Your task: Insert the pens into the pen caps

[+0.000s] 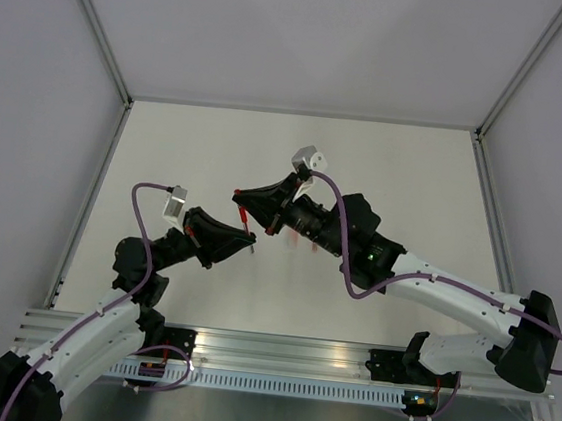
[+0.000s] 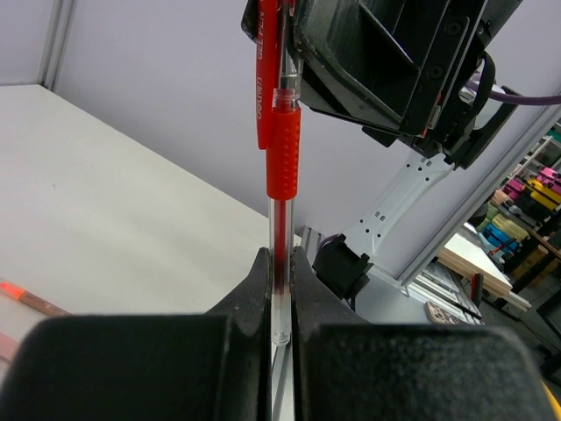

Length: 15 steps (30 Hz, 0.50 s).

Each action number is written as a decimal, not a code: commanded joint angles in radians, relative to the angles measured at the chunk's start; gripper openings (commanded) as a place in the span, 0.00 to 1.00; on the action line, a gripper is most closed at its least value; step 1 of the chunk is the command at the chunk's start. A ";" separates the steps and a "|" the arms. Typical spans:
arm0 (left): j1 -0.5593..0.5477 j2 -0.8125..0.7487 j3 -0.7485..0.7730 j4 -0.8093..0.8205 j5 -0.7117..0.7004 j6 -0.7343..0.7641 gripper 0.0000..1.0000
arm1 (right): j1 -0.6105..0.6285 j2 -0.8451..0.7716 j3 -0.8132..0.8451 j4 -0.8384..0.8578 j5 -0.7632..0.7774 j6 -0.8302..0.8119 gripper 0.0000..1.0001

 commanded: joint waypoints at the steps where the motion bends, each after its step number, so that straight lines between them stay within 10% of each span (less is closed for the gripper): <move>1: 0.001 -0.032 0.035 0.010 -0.114 0.022 0.02 | 0.006 0.036 -0.039 -0.052 -0.068 0.056 0.00; 15: 0.004 0.011 0.125 -0.188 -0.249 0.091 0.02 | 0.006 -0.013 -0.155 -0.087 -0.093 0.050 0.00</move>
